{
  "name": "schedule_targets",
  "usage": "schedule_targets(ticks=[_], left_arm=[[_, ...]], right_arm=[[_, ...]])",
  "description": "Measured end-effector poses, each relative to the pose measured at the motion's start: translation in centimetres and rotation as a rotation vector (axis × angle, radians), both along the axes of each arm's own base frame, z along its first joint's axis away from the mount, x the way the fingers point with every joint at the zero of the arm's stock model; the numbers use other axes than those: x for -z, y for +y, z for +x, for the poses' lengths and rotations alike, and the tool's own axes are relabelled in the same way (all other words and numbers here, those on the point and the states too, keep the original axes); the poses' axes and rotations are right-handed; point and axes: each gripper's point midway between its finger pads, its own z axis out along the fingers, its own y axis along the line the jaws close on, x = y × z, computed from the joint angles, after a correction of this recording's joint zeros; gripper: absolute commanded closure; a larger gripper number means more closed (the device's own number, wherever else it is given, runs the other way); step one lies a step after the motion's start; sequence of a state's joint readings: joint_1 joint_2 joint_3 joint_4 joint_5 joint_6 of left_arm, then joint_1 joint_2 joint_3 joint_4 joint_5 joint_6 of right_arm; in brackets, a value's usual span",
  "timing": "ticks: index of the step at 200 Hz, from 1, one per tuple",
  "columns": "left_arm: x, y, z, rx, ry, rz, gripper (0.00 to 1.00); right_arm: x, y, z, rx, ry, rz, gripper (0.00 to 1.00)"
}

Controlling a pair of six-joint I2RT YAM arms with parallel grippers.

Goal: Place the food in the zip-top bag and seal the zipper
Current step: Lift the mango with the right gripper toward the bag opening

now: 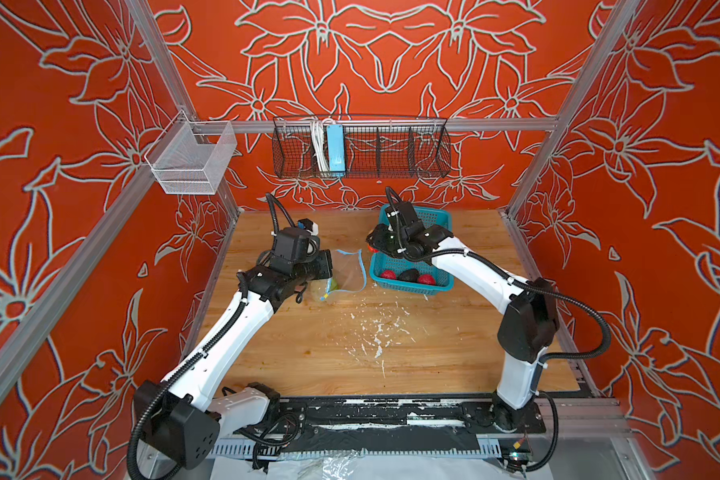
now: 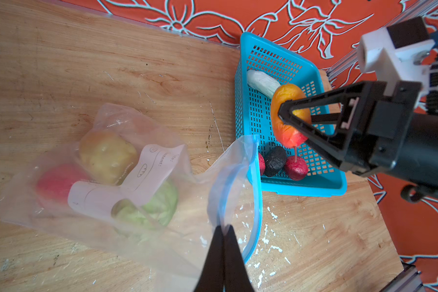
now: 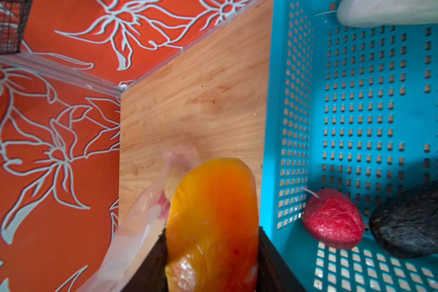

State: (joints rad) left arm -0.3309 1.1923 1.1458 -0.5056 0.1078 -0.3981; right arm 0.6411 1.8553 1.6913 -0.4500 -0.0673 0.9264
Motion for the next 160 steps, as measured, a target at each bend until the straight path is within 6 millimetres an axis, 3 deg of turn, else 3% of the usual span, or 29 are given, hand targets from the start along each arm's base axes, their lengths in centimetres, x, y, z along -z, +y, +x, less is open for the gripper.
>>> schedule_targets(ticks=[79, 160], left_arm=[[0.0, 0.0, 0.0, -0.001, 0.0, 0.001, 1.0], [0.0, 0.1, 0.1, -0.007, -0.001, 0.006, 1.0]], right_arm=[[-2.7, 2.0, -2.7, -0.064, -0.056, 0.034, 0.65], [-1.2, 4.7, -5.8, -0.14, -0.05, 0.025, 0.65]])
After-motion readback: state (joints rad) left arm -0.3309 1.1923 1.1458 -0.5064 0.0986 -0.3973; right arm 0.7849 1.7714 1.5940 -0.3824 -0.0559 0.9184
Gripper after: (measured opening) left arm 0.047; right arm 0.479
